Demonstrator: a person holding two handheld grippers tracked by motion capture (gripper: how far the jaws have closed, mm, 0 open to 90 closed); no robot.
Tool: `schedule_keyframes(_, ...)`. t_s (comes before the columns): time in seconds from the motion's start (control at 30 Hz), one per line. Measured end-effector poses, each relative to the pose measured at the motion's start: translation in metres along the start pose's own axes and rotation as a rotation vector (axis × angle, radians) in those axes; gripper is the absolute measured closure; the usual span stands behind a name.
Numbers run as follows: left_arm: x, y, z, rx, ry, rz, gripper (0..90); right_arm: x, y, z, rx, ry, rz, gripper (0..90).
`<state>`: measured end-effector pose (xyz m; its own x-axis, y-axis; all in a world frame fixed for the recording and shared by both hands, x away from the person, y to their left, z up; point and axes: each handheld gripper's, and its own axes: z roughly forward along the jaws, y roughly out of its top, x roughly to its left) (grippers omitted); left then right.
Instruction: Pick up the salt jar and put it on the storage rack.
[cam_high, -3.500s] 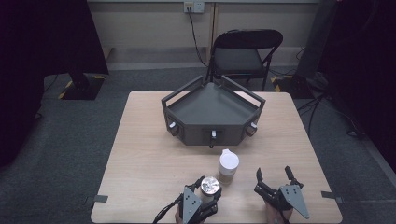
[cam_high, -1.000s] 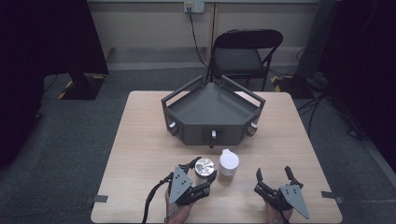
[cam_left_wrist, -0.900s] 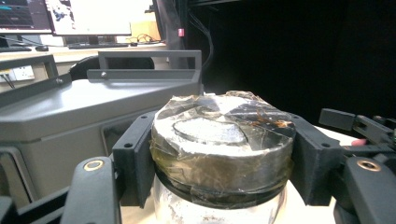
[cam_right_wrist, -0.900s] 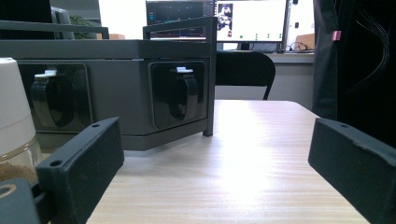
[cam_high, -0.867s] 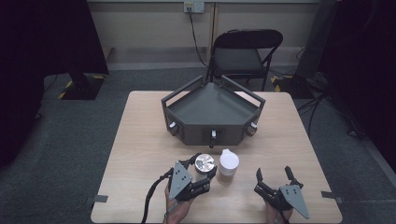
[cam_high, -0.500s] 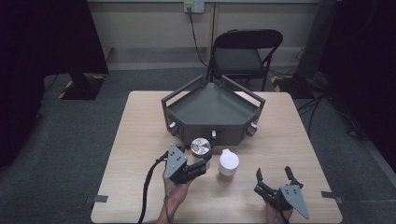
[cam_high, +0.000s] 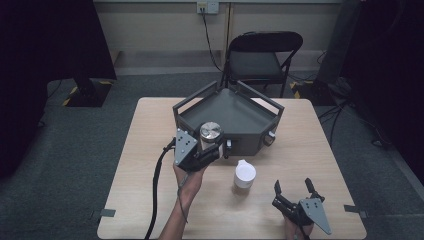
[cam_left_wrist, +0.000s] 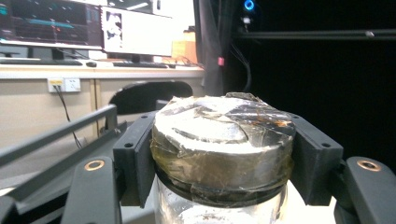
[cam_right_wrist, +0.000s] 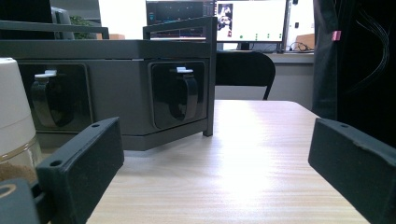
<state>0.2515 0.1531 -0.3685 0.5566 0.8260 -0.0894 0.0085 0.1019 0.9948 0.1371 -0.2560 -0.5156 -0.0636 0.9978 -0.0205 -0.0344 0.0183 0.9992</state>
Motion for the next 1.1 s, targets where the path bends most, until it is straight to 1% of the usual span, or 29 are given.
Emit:
schedule_keyframes(0.07, -0.002, 0.005, 0.005, 0.002, 0.026, 0.011, 34.4, 0.0, 0.0, 0.0, 0.0, 0.001, 0.0, 2.0)
schedule_keyframes(0.17, -0.005, 0.009, 0.012, -0.004, 0.062, 0.039, 34.4, -0.001, 0.0, 0.0, 0.0, 0.004, 0.0, 2.0)
schedule_keyframes(0.2, -0.006, 0.012, 0.016, 0.001, 0.074, 0.052, 34.3, -0.001, 0.0, 0.0, 0.0, 0.004, 0.0, 2.0)
schedule_keyframes(0.23, -0.005, 0.014, 0.019, 0.003, 0.082, 0.056, 34.3, -0.001, 0.0, 0.0, 0.0, 0.004, 0.0, 2.0)
schedule_keyframes(0.43, -0.003, 0.022, 0.043, 0.009, 0.131, 0.064, 34.4, 0.0, 0.0, 0.0, 0.001, 0.001, 0.001, 2.0)
schedule_keyframes(0.47, -0.003, 0.022, 0.05, 0.007, 0.144, 0.058, 34.4, 0.0, 0.0, 0.0, 0.001, 0.001, 0.001, 2.0)
schedule_keyframes(0.5, -0.002, 0.023, 0.054, 0.015, 0.154, 0.056, 34.4, 0.0, 0.0, 0.0, 0.001, 0.001, 0.001, 2.0)
schedule_keyframes(0.6, -0.003, 0.021, 0.067, 0.016, 0.188, 0.065, 34.4, 0.0, 0.0, 0.0, 0.001, 0.001, 0.001, 2.0)
schedule_keyframes(0.67, -0.002, 0.021, 0.075, 0.024, 0.21, 0.053, 34.4, 0.0, 0.0, 0.0, 0.001, 0.001, 0.001, 2.0)
schedule_keyframes(0.77, 0.0, 0.019, 0.084, 0.034, 0.223, 0.04, 34.4, 0.0, 0.0, 0.0, 0.001, 0.001, 0.001, 2.0)
schedule_keyframes(0.87, 0.0, 0.016, 0.092, 0.055, 0.232, 0.048, 34.4, 0.0, 0.0, 0.0, 0.001, 0.001, 0.001, 2.0)
schedule_keyframes(1.0, 0.002, 0.012, 0.1, 0.07, 0.233, 0.026, 34.3, 0.0, 0.0, 0.0, 0.001, 0.002, 0.001, 2.0)
schedule_keyframes(1.03, 0.003, 0.011, 0.101, 0.072, 0.235, 0.015, 34.3, 0.0, 0.0, 0.0, 0.0, 0.002, 0.001, 2.0)
schedule_keyframes(1.07, 0.004, 0.012, 0.102, 0.077, 0.234, 0.011, 34.3, 0.0, 0.0, 0.0, 0.001, 0.003, 0.001, 2.0)
schedule_keyframes(1.1, 0.004, 0.012, 0.103, 0.082, 0.231, 0.02, 34.3, -0.001, 0.0, 0.0, 0.001, 0.004, 0.002, 2.0)
